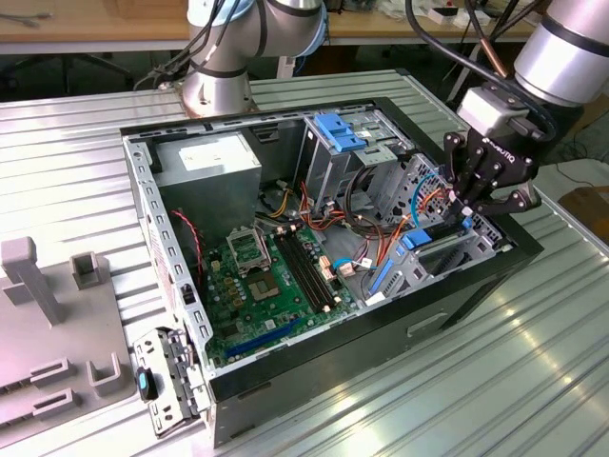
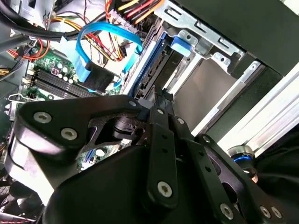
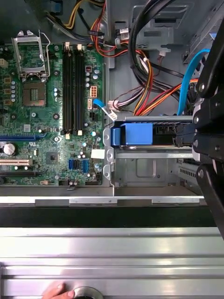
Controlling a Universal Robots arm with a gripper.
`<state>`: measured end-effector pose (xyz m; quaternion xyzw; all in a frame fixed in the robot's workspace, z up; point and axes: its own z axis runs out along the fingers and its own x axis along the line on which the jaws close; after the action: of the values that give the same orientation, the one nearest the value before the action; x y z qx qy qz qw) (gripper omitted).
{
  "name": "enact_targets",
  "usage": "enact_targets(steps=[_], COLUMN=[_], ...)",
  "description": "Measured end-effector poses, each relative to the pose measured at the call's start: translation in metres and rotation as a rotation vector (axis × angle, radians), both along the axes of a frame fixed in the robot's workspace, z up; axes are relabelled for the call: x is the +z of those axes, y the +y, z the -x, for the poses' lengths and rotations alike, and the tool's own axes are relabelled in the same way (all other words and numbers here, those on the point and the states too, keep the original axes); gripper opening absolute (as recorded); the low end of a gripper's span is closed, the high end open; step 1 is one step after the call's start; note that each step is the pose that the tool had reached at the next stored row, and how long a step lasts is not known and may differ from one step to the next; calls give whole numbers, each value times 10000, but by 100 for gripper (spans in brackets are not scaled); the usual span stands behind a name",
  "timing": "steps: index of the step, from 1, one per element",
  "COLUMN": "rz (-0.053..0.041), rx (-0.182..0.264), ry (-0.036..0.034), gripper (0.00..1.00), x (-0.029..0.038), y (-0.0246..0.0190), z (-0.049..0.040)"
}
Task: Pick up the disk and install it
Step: 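Insert the disk into the insertion slot, then insert the first disk wire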
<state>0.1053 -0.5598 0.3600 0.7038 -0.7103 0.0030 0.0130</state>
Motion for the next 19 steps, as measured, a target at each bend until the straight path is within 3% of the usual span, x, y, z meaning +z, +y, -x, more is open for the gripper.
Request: enact_targets(steps=[5,9,11,13,14,16,19], rz=[1,6,12,11,10,15,14], rx=[3,1,0,14,112,772,1036], ry=[0,32,59,66,68,67,66], gripper=[11,11,11,11,11,11,11], x=[0,-3,-5,-6,-6,-5,-5], y=[-1,1,1,1,2,0,1], z=[-10,-159,-274,-323,-329,-336,-336])
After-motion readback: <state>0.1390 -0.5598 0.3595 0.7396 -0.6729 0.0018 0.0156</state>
